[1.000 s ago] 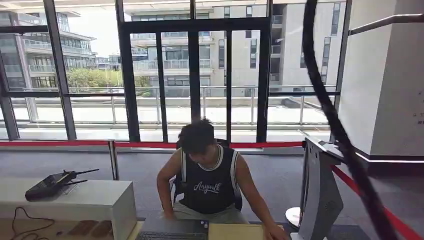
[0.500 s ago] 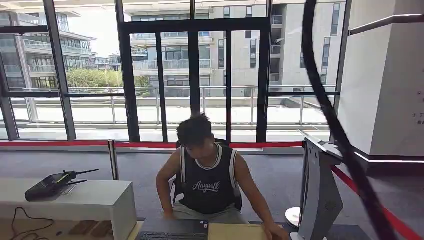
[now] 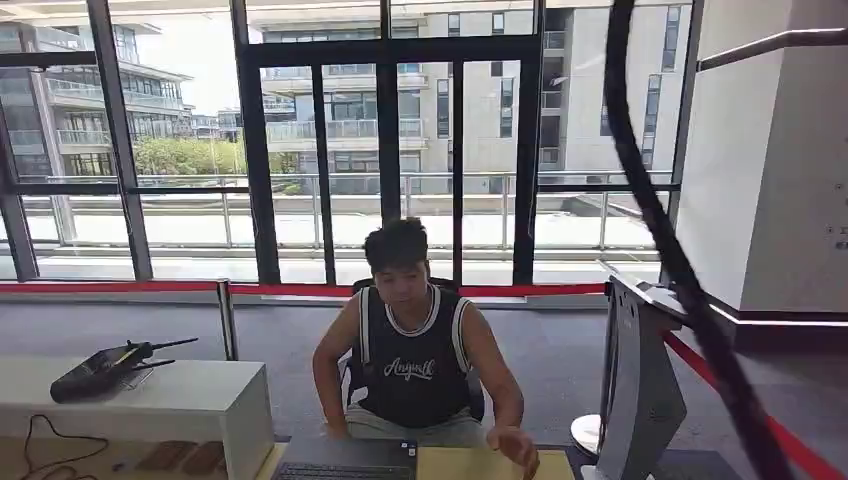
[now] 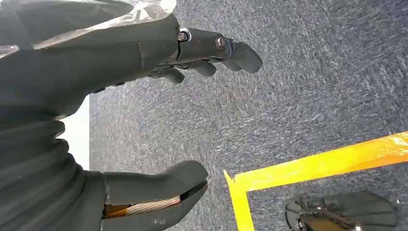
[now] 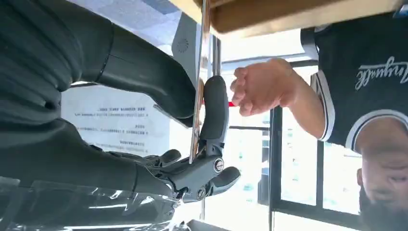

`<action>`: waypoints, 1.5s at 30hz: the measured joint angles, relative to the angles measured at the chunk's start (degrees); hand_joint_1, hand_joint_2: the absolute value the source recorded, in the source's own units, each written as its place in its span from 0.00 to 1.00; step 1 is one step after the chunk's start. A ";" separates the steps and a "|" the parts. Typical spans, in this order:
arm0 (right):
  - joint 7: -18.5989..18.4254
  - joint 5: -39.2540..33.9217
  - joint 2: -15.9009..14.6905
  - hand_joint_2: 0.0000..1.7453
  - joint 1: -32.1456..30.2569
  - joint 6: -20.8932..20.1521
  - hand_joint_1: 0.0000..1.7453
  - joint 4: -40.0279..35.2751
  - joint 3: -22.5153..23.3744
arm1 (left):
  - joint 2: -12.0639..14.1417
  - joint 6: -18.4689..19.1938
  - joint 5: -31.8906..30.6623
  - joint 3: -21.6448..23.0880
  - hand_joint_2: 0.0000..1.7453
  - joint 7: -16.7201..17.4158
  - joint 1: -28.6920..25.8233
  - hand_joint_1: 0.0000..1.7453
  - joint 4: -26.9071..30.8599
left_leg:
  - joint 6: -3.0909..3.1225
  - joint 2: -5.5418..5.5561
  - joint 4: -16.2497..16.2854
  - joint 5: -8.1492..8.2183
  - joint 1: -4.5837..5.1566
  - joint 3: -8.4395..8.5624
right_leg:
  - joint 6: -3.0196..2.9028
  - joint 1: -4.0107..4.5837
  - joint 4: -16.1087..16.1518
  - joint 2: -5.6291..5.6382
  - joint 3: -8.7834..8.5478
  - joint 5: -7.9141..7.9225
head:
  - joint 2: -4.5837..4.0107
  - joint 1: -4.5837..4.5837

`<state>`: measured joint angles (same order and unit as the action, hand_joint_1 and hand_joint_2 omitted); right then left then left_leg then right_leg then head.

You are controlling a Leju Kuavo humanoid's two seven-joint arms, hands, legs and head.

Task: Pass the card to the sensor for recognition and then transmit it.

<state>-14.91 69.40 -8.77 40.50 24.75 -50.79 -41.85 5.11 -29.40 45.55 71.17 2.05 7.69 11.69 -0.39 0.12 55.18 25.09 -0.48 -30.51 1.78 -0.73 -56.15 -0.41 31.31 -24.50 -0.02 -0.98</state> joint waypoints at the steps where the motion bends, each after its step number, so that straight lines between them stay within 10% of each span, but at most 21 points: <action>1: -0.02 0.04 -0.17 1.00 0.47 -0.57 1.00 -0.69 0.20 | 0.00 0.00 -0.04 0.00 1.00 0.00 0.00 0.00 0.00 | 0.00 0.00 0.00 0.00 0.00 0.00 | 0.00 0.00 0.00 0.00 0.00 0.00 | 0.00 0.00; 11: 2.25 -0.04 -0.24 1.00 6.73 -5.58 1.00 -0.83 0.92 | -0.20 0.64 -1.42 0.22 1.00 0.18 0.42 0.00 0.00 | 0.00 0.01 0.00 0.00 0.00 -0.01 | 0.00 0.00 -0.01 0.00 -0.01 0.00 | 0.00 0.00; 12: 2.65 -0.50 -0.02 1.00 7.48 -5.73 1.00 -0.07 0.92 | -0.22 0.81 -1.73 0.26 0.00 0.33 0.56 0.00 0.00 | 0.00 0.01 0.00 -0.01 -0.01 -0.01 | 0.00 0.00 -0.02 0.00 -0.01 0.00 | 0.00 0.00; 32: 1.55 -3.69 5.55 1.00 22.29 -4.25 1.00 17.57 1.09 | -0.66 1.66 -3.74 2.93 0.00 2.69 2.59 0.00 0.00 | -0.02 0.01 0.00 -0.01 -0.04 -0.03 | 0.00 0.01 -0.03 0.00 0.02 0.00 | 0.00 0.02; 33: 1.55 -3.71 5.82 1.00 22.38 -4.18 1.00 18.03 1.05 | -0.68 1.62 -3.74 3.02 1.00 2.69 2.58 0.00 0.00 | -0.02 0.01 0.00 -0.01 -0.04 -0.03 | 0.00 0.01 -0.03 0.00 0.01 0.00 | 0.00 0.04; 35: 1.62 -4.00 6.58 1.00 22.89 -4.05 0.08 19.71 1.00 | -0.70 1.60 -3.52 3.06 1.00 2.78 2.57 0.00 0.00 | -0.02 0.01 0.00 -0.01 -0.04 -0.03 | 0.00 0.02 -0.04 0.00 0.02 0.00 | 0.00 0.02; 37: 1.79 -4.70 7.30 1.00 23.28 -3.79 0.00 21.13 0.98 | -0.72 1.64 -3.08 3.06 1.00 2.89 2.57 0.00 0.00 | -0.02 0.01 0.00 -0.02 -0.05 0.00 | 0.00 0.02 -0.03 0.01 0.01 0.00 | 0.00 0.02; 38: 1.86 -4.87 7.50 0.00 23.32 -3.72 0.00 21.66 0.98 | -0.77 1.64 -2.97 3.06 1.00 2.91 2.56 0.00 0.00 | -0.02 0.01 0.00 -0.02 -0.05 -0.01 | 0.00 0.02 -0.03 0.00 0.01 0.00 | 0.00 0.02; 45: 1.95 -5.57 8.88 0.00 23.37 -3.09 0.00 24.72 0.96 | -0.92 1.57 -2.71 3.06 1.00 2.91 2.49 0.00 0.00 | -0.02 0.01 0.01 -0.02 -0.04 -0.01 | 0.00 0.03 -0.03 0.00 0.01 0.01 | 0.00 0.02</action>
<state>-12.96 63.82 0.11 63.87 21.66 -26.07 -40.89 4.20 -27.82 42.84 74.23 4.96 10.18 11.69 -0.41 0.14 55.19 25.07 -0.52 -30.52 1.78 -0.70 -56.18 -0.40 31.32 -24.49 -0.02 -0.96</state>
